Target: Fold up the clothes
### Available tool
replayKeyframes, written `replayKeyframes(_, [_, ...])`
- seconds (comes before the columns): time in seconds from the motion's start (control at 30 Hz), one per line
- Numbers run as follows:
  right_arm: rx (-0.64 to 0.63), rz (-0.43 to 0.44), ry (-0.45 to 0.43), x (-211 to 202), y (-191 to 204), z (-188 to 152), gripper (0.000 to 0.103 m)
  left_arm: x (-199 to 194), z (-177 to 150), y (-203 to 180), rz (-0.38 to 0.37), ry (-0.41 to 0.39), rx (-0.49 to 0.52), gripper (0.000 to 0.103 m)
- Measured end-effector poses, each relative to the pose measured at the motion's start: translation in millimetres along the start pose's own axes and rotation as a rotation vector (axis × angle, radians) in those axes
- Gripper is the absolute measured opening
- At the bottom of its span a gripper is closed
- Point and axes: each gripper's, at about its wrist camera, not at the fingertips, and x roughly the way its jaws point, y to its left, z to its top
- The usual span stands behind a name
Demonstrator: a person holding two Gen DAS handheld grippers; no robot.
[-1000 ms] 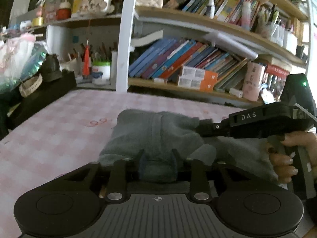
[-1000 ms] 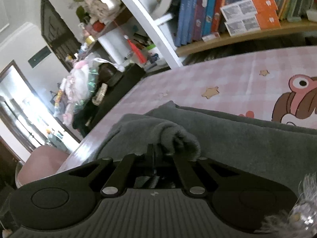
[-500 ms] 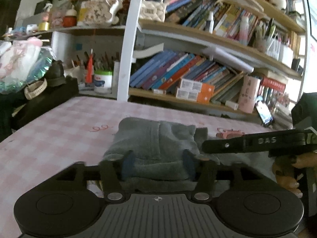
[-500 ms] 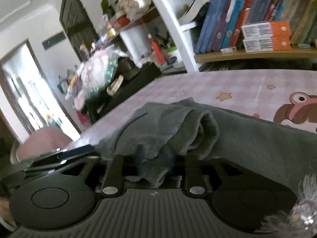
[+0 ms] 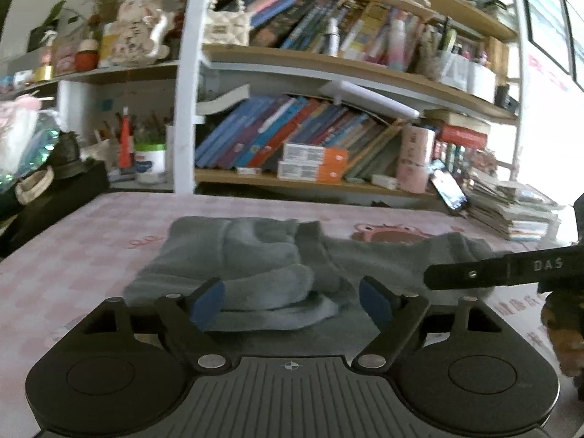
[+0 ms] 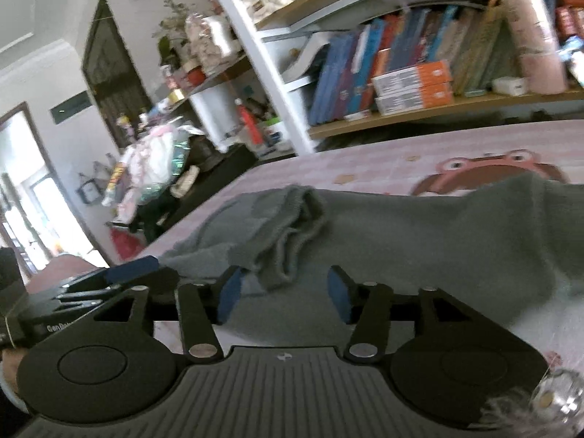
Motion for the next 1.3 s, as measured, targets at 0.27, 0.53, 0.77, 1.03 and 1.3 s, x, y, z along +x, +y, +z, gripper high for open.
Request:
replayKeyframes(0.27, [0.064, -0.155, 0.006, -41.7, -27.3, -20.4, 0.073, 7.9, -9.0, -22.0, -0.045, 0.045, 0.084, 0.095])
replayKeyframes(0.53, [0.122, -0.277, -0.001, -64.0, -51.0, -22.1, 0.083, 12.9, -13.8, -29.6, -0.102, 0.05, 0.126, 0.1])
replayKeyframes(0.77, [0.166, -0.325, 0.005, -64.0, -61.9, -16.1, 0.084, 21.6, -17.5, -30.1, -0.147, 0.077, 0.119, 0.101])
replayKeyframes(1.03, [0.221, -0.376, 0.022, -55.7, -69.5, -10.2, 0.084, 26.2, -16.4, -28.9, -0.219, 0.086, 0.081, 0.103])
replayKeyframes(1.3, [0.261, -0.395, 0.032, -47.0, -72.5, -2.9, 0.085, 22.2, -19.8, -19.6, -0.283, 0.06, 0.019, 0.103])
